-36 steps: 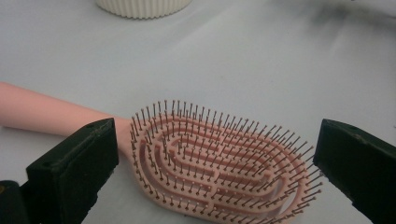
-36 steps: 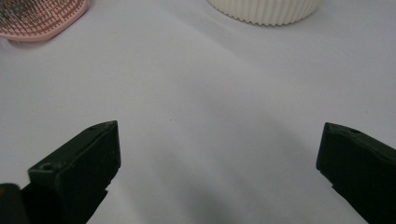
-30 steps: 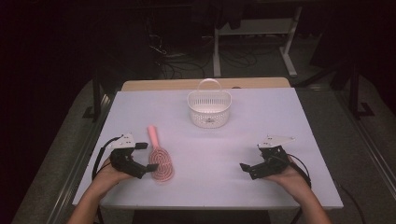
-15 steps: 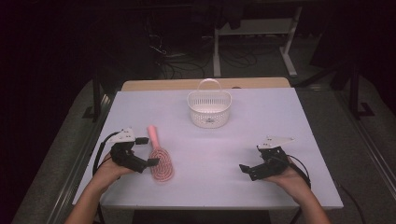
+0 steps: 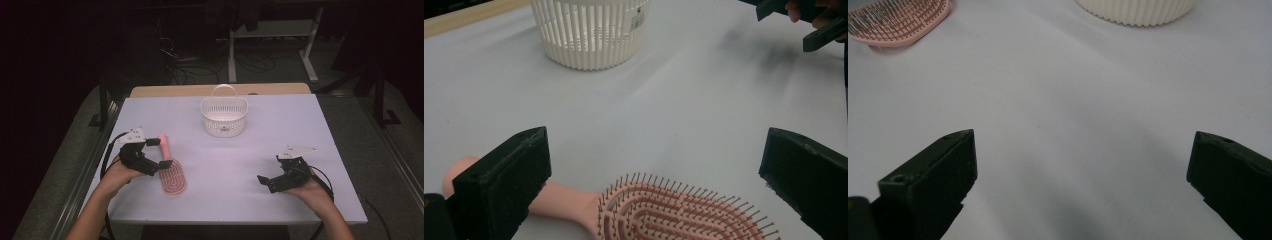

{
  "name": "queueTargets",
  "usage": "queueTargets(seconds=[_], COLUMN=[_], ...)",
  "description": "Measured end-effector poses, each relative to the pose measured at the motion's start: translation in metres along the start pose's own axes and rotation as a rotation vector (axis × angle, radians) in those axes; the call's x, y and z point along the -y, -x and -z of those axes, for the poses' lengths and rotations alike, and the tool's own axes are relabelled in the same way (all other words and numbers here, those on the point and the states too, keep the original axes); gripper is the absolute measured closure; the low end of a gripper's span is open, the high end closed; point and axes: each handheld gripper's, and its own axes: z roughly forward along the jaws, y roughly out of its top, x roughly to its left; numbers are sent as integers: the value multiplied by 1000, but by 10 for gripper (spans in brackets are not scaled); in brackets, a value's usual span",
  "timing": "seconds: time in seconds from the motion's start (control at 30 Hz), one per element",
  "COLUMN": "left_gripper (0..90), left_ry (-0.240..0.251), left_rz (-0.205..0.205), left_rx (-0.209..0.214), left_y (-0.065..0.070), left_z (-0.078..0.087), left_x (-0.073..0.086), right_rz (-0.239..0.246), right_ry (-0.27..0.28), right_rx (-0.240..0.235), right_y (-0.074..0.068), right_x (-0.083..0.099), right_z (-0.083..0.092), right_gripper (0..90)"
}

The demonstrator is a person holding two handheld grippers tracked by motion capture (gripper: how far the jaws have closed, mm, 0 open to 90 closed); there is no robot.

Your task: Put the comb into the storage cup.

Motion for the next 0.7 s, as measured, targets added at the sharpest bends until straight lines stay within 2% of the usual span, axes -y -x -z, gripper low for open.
queueTargets(seconds=[0.7], left_gripper=[1], left_ry=[11], left_rz=[-21], left_rx=[-14], left_y=[-10], left_z=[-10], left_x=[-23], right_rz=[-2], right_ry=[17], right_rx=[2], right_y=[1], right_x=[1], right_z=[3], right_gripper=[0])
